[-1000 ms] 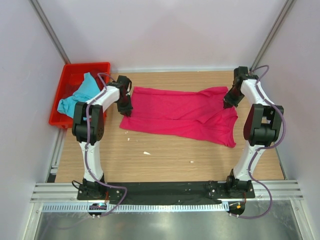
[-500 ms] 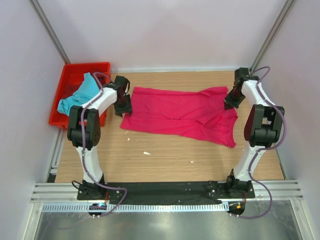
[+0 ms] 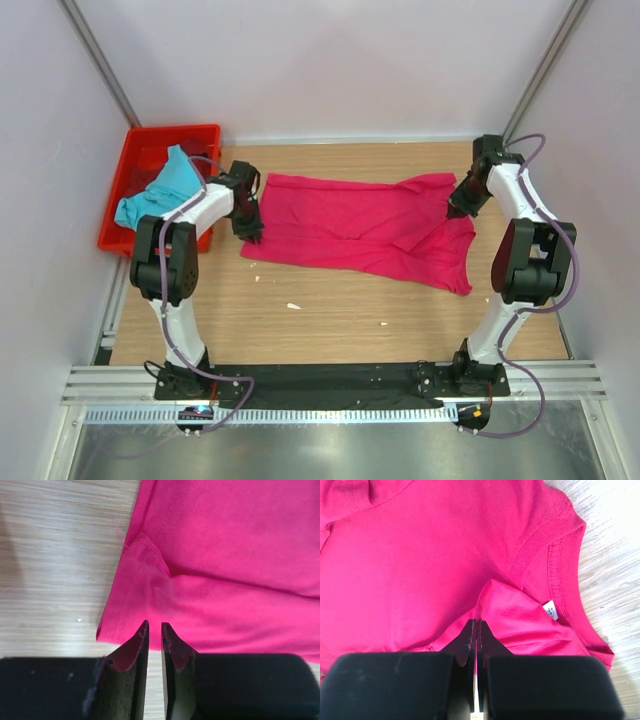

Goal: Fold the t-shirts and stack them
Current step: Fold the tshirt

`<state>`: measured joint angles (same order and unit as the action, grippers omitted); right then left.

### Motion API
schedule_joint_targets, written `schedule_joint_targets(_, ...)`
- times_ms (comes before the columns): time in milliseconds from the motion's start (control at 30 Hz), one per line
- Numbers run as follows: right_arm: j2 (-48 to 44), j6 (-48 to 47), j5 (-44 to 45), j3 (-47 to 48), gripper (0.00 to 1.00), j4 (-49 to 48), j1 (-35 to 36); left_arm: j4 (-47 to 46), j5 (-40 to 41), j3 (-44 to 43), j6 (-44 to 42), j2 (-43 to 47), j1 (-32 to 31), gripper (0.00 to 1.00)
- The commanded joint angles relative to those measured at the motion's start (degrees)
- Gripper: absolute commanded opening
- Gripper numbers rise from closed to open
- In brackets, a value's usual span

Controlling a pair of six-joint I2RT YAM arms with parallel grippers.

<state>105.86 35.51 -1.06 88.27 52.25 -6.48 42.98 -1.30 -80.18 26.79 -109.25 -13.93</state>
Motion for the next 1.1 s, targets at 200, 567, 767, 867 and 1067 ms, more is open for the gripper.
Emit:
schedule_joint_targets(200, -1.0, 1.3, 3.7, 4.1, 0.01, 0.3, 0.1, -2.6, 2.7, 0.8, -1.1, -5.3, -0.1, 0.15)
schedule_joint_targets(567, 7.2, -1.0, 2.6, 8.8, 0.33, -0.8, 0.1, -1.5, 2.4, -1.8, -1.6, -5.0, -0.3, 0.25)
schedule_joint_targets(767, 2.2, -8.3, 11.8, 8.8, 0.62, 7.8, -0.4, 2.9, 2.4, -3.9, -1.4, 3.7, -1.2, 0.56)
schedule_joint_targets(867, -8.0, -8.4, 11.2, -2.6, 0.67, 7.1, -1.6, 3.5, 2.1, -0.7, -1.4, 8.2, -1.1, 0.57)
schedule_joint_targets(1067, -20.2, -5.5, 4.1, -24.2, 0.49, 3.6, -8.0, -0.1, -2.6, 8.9, -0.1, 10.1, -1.0, 0.43)
